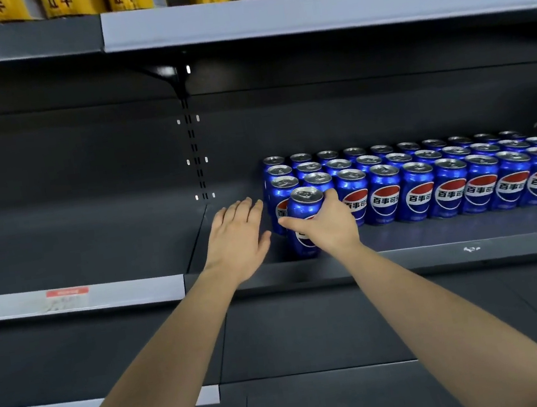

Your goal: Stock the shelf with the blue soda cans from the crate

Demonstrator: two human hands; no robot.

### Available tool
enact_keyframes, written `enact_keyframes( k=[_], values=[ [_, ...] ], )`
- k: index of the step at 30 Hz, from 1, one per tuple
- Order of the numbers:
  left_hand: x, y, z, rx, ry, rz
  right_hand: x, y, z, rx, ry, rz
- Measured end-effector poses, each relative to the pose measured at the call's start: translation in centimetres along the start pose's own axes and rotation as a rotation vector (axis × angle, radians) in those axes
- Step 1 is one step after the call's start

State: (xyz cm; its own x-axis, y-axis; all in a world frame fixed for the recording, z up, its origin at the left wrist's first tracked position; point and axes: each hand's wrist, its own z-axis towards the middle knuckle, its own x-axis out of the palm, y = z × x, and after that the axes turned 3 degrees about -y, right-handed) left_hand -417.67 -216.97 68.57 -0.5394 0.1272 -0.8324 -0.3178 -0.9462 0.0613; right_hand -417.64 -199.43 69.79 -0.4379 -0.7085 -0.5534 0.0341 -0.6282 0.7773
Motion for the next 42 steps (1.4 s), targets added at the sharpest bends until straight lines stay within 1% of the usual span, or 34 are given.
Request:
enact_keyframes(
  k=[5,9,11,13,16,18,20,24,36,42],
  values=[
    [1.0,1.0,0.6,0.001,0.002,-0.008,1.6,0.6,0.1,0.037,-0.019,-0.095],
    [1.6,1.5,1.1,0.014,-0.008,-0.025,2.0,0.7,0.3,0.049,-0.015,-0.081],
    [1.8,1.5,1.4,0.014,-0.009,-0.033,2.0,0.5,0.5,0.034,0.014,-0.030],
    [1.9,1.4,1.6,0.015,-0.005,-0.038,1.9,0.0,0.6,0.011,0.058,0.069],
    [2.2,1.3,1.6,0.018,-0.004,-0.029,1.4,-0.9,0.5,-0.013,0.152,0.197],
    [2.3,1.3,1.6,0.017,-0.004,-0.024,1.2,-1.6,0.3,-0.028,0.217,0.219],
    [2.3,1.2,1.7,0.015,-0.004,-0.024,1.1,-2.1,0.2,-0.046,0.242,0.226],
    [2.3,1.0,1.8,0.014,-0.002,-0.034,1.0,-2.3,0.3,-0.099,0.234,0.214],
    [2.3,0.7,1.8,0.019,0.005,-0.012,2.0,-2.6,0.3,-0.169,0.163,0.205],
    [1.7,0.4,1.6,0.022,0.002,-0.023,1.6,-3.1,0.4,-0.188,0.206,0.199]
  ],
)
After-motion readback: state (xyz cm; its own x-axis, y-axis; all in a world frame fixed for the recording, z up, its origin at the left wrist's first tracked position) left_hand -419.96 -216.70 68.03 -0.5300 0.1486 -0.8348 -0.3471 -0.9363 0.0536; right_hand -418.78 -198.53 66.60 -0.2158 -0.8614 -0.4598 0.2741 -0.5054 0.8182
